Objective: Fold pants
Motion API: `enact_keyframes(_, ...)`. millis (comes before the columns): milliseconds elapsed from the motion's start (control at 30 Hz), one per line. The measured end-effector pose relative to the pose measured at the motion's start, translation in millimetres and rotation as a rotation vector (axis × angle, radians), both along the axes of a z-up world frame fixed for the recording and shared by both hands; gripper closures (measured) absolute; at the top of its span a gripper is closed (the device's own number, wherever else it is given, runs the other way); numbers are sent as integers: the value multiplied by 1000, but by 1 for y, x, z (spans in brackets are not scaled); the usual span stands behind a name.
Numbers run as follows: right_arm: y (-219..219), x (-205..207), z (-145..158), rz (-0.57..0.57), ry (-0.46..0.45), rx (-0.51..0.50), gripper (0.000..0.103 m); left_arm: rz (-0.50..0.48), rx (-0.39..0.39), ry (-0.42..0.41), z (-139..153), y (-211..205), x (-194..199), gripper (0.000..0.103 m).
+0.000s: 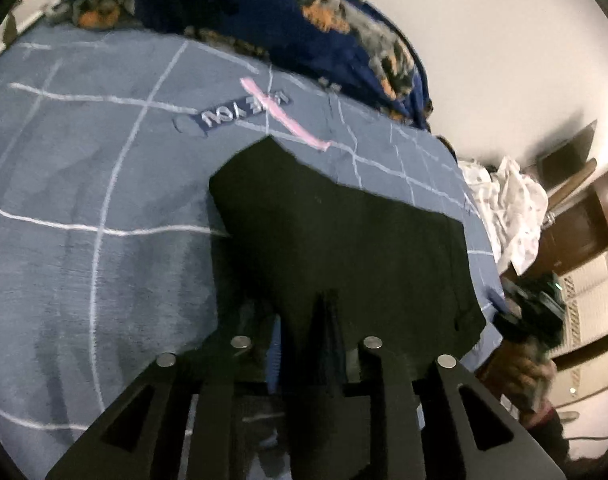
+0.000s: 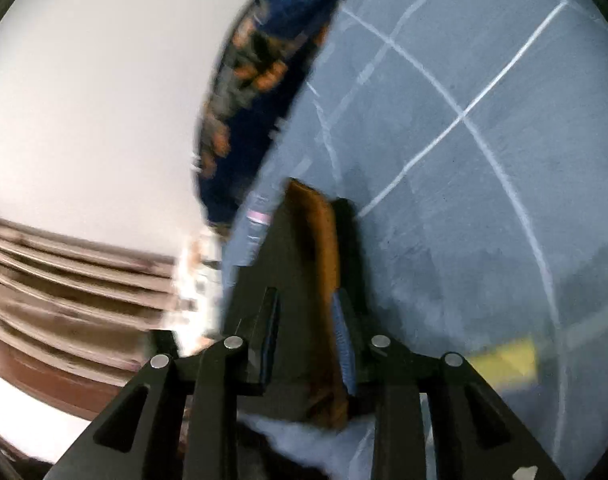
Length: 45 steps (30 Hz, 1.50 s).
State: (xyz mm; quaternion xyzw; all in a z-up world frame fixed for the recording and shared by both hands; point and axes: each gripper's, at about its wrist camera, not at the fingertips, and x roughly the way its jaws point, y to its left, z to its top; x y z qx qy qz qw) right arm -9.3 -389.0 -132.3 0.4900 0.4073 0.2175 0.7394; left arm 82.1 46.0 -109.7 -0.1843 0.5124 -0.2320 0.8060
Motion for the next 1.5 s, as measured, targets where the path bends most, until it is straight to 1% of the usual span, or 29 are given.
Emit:
enact_keyframes(33, -1, -11, 10, 7, -28, 23, 76, 5, 8, -11, 2, -1, -2, 75)
enact_keyframes(67, 1, -19, 18, 19, -39, 25, 76, 12, 7, -21, 5, -2, -5, 69)
enact_keyframes(100, 5, -27, 22, 39, -32, 30, 76, 15, -1, -24, 6, 2, -8, 64)
enact_keyframes(133, 10, -33, 21, 64, -14, 57, 76, 18, -13, -25, 5, 3, -10, 52)
enact_keyframes(167, 15, -38, 18, 72, 3, 75, 76, 20, -15, -23, 4, 4, -11, 48)
enact_keyframes(233, 25, -41, 4, 80, 60, 121, 76, 41, -1, -30, 3, 9, -11, 48)
enact_keyframes(300, 30, -40, -10, 67, 95, 170, 76, 68, -4, -1, -1, 17, -9, 48)
enact_keyframes(333, 31, -40, -19, 52, 132, 153, 76, 95, -17, 19, -3, 25, -9, 48)
enact_keyframes(400, 34, -38, -30, 31, 170, 151, 76, 150, -37, 16, -1, 40, -10, 48)
enact_keyframes(467, 30, -39, -34, 11, 180, 168, 76, 182, -47, 14, 1, 48, -12, 47)
enact_keyframes(500, 28, -38, -34, 0, 176, 158, 76, 184, -58, 12, 2, 49, -13, 47)
enact_keyframes(567, 24, -36, -31, -27, 175, 148, 76, 170, -82, 4, 4, 45, -15, 45)
enact_keyframes(600, 23, -34, -31, -32, 175, 156, 75, 146, -75, -1, 5, 37, -16, 44)
enact_keyframes(733, 23, -30, -29, -29, 168, 107, 75, 41, -12, -8, 5, 5, -19, 42)
enact_keyframes(767, 24, -29, -29, -32, 165, 98, 80, 27, 8, -10, 5, -2, -20, 40)
enact_keyframes(800, 24, -28, -29, -32, 166, 84, 91, 27, 23, -13, 5, -5, -21, 39)
enact_keyframes(833, 26, -27, -27, -29, 169, 59, 91, 25, 36, -14, 5, -8, -22, 39)
enact_keyframes(900, 29, -30, -23, -30, 158, 44, 92, 28, 28, -6, 6, -9, -22, 39)
enact_keyframes(1000, 31, -40, -10, -17, 121, 70, 92, 32, 16, 5, 7, -9, -22, 37)
enact_keyframes(1067, 33, -46, -6, -17, 117, 71, 92, 32, 20, 0, 8, -10, -24, 37)
enact_keyframes(1133, 35, -52, -11, -13, 129, 86, 93, 28, 33, -11, 8, -12, -24, 35)
enact_keyframes(1233, 33, -58, -33, -29, 185, 96, 94, 18, 57, -25, 8, -17, -26, 35)
enact_keyframes(1333, 25, -60, -56, -59, 238, 156, 95, 14, 64, -32, 9, -18, -28, 35)
enact_keyframes(1400, 25, -58, -57, -60, 245, 155, 95, 8, 69, -54, 11, -20, -31, 35)
enact_keyframes(1433, 26, -57, -54, -54, 238, 144, 95, 3, 78, -71, 13, -22, -33, 35)
enact_keyframes(1500, 25, -56, -55, -58, 246, 154, 95, -5, 104, -84, 11, -26, -36, 33)
